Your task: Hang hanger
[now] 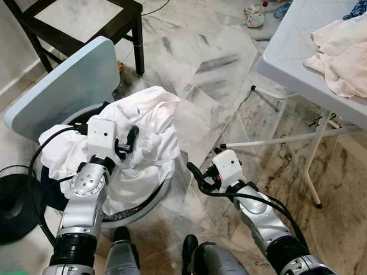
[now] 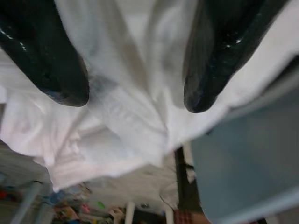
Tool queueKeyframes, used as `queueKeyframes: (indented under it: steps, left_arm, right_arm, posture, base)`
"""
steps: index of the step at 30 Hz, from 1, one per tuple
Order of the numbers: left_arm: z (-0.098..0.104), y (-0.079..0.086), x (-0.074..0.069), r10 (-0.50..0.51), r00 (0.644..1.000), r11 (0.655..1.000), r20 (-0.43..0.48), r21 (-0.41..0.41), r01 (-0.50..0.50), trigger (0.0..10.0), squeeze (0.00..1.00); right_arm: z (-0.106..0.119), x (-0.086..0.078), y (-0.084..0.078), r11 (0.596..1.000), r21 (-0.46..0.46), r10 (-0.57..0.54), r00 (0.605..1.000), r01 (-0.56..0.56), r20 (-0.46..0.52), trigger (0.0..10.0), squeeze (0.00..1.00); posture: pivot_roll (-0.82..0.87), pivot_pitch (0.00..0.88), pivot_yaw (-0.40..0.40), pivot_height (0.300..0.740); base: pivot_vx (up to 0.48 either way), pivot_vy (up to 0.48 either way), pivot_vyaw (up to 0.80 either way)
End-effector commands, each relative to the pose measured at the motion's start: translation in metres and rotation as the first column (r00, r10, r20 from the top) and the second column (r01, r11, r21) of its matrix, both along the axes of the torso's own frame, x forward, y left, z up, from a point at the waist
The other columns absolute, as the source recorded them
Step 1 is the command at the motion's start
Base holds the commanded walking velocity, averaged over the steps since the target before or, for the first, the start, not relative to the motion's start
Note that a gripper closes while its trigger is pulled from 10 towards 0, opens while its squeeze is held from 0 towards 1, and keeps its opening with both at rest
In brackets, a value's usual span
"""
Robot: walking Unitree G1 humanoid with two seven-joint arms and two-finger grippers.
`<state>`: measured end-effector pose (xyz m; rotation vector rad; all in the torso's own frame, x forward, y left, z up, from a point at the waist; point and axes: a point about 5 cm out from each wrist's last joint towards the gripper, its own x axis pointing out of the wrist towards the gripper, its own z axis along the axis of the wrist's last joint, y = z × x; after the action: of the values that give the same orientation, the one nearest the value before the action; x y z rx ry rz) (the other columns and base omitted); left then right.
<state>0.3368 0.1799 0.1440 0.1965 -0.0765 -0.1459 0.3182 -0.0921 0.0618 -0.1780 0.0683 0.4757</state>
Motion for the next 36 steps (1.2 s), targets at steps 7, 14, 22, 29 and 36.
queueKeyframes:
  steps: [7,14,22,29,36]
  left_arm:
    - [0.007,-0.007,-0.023,-0.061,0.991,0.993,0.120,0.112,0.048,0.0,0.00]
    - [-0.014,-0.009,-0.039,-0.077,0.996,0.996,0.046,0.056,0.074,0.0,0.00]
    - [0.002,-0.021,-0.034,-0.097,0.991,0.995,0.088,0.018,0.096,10.0,0.00]
    - [0.018,-0.024,-0.031,-0.095,0.983,0.995,0.154,0.025,0.092,10.0,1.00]
    - [0.012,-0.033,-0.022,-0.127,0.989,0.991,0.077,-0.018,0.129,10.0,1.00]
  right_arm:
    - [-0.005,-0.002,-0.009,1.000,-0.018,-0.015,1.000,0.015,-0.026,10.0,0.00]
    - [-0.005,-0.001,-0.007,1.000,-0.018,-0.004,1.000,0.004,-0.030,10.0,0.00]
    - [-0.004,0.001,-0.006,1.000,-0.023,0.000,1.000,-0.001,-0.029,10.0,0.00]
    - [-0.004,0.000,-0.005,1.000,-0.021,-0.003,1.000,0.003,-0.029,10.0,0.00]
    - [-0.005,-0.001,-0.003,1.000,-0.019,-0.002,1.000,0.001,-0.031,10.0,0.00]
  posture:
    - [0.25,0.344,-0.180,0.740]
    - [0.26,0.344,-0.184,0.740]
    - [0.26,0.338,-0.184,0.740]
    - [0.25,0.336,-0.177,0.740]
    - [0.25,0.334,-0.172,0.740]
  base:
    - [0.000,0.000,0.00]
    - [0.000,0.000,0.00]
    - [0.000,0.000,0.00]
    - [0.000,0.000,0.00]
    - [0.000,0.000,0.00]
